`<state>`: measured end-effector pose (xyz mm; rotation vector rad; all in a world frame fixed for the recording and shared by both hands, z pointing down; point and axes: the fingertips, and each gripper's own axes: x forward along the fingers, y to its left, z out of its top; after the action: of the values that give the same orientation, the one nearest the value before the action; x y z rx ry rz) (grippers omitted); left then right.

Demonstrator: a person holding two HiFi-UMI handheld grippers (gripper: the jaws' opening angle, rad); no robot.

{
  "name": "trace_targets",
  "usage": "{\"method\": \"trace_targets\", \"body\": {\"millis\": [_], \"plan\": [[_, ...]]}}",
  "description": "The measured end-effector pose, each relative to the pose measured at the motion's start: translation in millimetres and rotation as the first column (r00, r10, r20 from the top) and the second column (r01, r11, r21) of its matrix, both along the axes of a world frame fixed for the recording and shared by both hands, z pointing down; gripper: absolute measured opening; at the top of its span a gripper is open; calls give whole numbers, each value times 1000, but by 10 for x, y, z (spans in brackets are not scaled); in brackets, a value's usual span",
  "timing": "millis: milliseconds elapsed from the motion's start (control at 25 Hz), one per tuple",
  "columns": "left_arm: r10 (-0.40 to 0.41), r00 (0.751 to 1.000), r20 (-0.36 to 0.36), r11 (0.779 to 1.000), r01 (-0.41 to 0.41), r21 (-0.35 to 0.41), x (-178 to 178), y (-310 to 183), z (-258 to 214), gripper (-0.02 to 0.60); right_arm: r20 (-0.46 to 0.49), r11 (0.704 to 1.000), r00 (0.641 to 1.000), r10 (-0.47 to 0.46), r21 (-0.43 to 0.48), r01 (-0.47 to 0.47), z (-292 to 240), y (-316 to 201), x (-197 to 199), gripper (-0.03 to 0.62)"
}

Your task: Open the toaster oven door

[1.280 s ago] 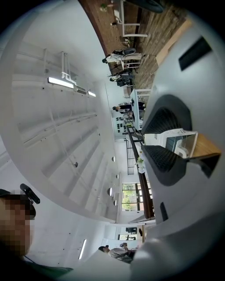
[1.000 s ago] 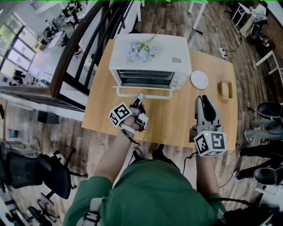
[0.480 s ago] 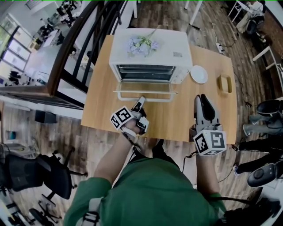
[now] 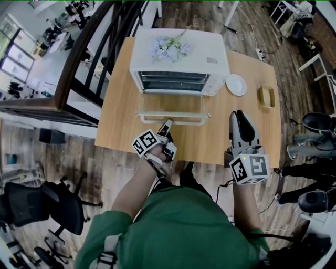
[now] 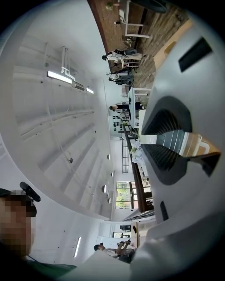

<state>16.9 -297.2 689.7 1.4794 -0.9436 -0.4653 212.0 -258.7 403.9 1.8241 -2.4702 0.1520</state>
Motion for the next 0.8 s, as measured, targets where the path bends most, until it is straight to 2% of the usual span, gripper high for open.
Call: {"method": "trace_targets", "body": {"millis": [240,480,800], "plan": [[13,999,43,999,-11,-43,-7,147,290,126,0,1000,1000,-7,-13,7,58,12,-5,77],[23,1000,21,998,-22,-58,-5,259,541,118,-9,1000,1000,-10,-27,9,123,54,19,77],[15,1000,27,996,-13,-88,-26,329,835,114,-41,1000,999,9,-23,-10,137,82,99,78]]}}
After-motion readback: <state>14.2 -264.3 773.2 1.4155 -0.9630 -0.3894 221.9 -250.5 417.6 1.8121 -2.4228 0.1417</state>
